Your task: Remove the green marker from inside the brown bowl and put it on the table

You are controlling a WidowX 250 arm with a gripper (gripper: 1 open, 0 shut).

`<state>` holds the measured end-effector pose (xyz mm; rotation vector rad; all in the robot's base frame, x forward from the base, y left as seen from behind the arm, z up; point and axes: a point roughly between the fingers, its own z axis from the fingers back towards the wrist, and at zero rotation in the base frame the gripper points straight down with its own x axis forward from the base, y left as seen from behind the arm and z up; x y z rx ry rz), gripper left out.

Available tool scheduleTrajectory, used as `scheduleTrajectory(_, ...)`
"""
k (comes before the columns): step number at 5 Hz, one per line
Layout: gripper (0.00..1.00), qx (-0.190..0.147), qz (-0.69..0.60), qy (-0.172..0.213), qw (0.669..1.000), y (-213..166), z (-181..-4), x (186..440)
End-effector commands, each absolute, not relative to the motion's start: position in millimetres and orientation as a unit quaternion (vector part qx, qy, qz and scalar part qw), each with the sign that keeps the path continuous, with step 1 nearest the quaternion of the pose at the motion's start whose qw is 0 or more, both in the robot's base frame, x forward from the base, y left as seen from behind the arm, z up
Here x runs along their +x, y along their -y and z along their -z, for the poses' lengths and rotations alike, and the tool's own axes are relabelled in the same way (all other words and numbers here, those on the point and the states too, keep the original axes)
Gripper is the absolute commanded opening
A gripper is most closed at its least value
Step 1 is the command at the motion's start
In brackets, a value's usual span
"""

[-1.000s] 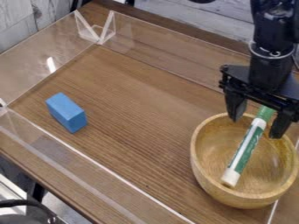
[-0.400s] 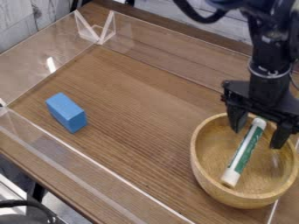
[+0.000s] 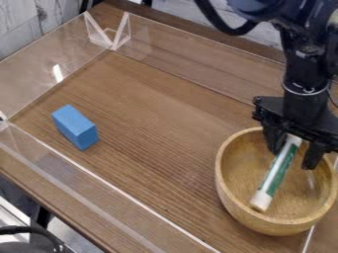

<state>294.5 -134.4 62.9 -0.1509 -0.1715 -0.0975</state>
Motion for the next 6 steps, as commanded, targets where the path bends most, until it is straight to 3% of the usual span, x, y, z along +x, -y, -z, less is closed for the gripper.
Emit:
scheduleTrajectory(1, 0.00, -0.080, 0.052, 0.098, 0.991, 139, -73.8, 298)
scheduleTrajectory(3, 0.00, -0.063, 0.057, 0.091, 0.992, 138, -86.1, 301)
scheduleTrajectory(6, 0.00, -0.061, 0.054, 0.091, 0.992, 136, -85.8, 305)
